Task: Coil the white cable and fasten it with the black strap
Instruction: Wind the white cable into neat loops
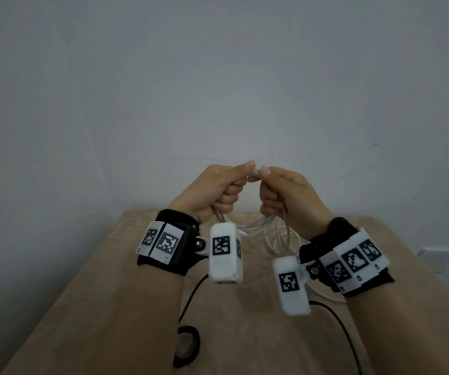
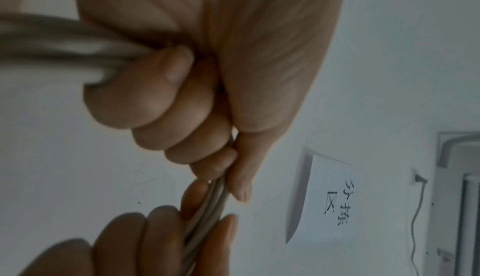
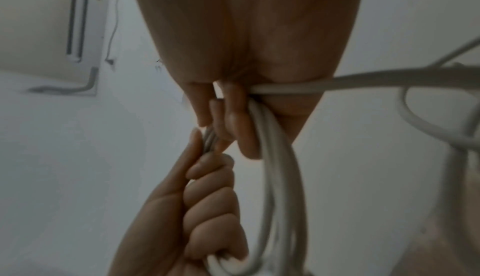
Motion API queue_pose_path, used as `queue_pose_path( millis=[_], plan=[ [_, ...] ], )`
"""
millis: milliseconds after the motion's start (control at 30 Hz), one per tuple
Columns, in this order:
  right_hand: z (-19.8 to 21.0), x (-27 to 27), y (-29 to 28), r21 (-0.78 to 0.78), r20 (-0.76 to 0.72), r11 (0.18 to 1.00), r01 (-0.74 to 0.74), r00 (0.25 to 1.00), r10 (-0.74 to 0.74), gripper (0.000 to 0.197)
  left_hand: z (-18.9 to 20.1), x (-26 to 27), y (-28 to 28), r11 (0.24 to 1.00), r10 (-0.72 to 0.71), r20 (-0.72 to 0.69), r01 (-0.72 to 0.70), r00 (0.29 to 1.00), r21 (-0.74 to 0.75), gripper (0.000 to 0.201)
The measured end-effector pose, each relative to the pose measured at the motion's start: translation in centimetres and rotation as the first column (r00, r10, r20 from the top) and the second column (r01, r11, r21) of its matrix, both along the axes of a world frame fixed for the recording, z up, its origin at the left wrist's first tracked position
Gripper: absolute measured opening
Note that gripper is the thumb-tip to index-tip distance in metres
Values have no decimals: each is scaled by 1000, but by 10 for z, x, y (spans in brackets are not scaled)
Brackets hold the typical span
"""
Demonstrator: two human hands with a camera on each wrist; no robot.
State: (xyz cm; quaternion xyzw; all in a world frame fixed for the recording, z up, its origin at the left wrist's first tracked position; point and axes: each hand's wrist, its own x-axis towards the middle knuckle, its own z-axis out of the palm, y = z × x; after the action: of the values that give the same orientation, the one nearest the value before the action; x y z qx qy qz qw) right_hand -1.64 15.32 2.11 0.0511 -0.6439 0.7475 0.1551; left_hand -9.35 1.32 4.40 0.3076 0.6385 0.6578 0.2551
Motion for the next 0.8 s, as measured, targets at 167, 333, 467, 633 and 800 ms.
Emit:
queue_pose_path(
  millis=[167,333,467,633,800],
  plan=[
    [2,5,5,-93,48,983,-157,986,162,39,5,-8,-6,978,92,142,-117,986,173,43],
    [0,1,1,-203,-29,964,-175,985,173,27,6,-10,-3,946,80,295,-165,952,279,44],
    [0,-5,-9,-373,-90,909,-189,982,167,23,4,-8,4,926,13,390,-158,921,342,46],
    [-2,-7,-4,-351,-72,919,-177,984,162,25,4,-8,2,958,-73,419,-53,905,280,47],
    [-6,-4,-2,-229,45,947,-226,969,242,25,3,-9,-10,997,-56,292,36,955,74,38]
  ],
)
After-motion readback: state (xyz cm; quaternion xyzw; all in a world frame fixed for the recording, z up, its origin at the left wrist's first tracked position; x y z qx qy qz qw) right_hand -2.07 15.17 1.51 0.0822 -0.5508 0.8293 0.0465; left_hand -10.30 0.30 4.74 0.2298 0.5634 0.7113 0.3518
